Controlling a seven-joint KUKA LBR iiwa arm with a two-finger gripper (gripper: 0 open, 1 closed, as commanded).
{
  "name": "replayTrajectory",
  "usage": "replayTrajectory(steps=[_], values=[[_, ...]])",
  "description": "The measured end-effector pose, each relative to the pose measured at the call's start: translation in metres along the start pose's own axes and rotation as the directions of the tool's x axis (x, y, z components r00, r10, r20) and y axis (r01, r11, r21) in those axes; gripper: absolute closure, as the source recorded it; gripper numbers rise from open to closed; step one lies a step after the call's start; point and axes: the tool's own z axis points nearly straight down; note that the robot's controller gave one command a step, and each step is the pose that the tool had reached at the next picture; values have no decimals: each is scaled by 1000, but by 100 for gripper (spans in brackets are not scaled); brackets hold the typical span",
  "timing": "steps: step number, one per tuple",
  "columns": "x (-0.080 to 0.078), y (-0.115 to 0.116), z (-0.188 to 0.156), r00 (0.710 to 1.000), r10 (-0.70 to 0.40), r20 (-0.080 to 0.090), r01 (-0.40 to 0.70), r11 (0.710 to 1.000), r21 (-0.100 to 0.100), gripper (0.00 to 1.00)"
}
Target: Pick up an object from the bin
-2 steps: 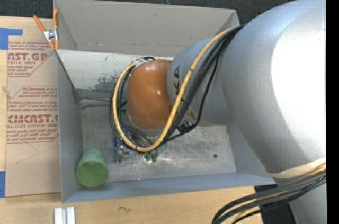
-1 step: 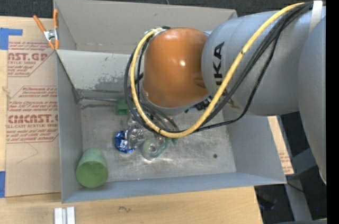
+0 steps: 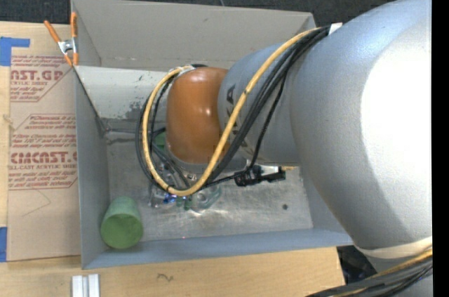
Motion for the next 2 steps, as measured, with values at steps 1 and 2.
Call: replayTrajectory(steps=[1, 2], values=[[-5, 7, -63, 1000, -2, 10, 3, 1000, -7, 100], [-22, -94, 8, 964, -265, 1, 265, 964, 2, 100]])
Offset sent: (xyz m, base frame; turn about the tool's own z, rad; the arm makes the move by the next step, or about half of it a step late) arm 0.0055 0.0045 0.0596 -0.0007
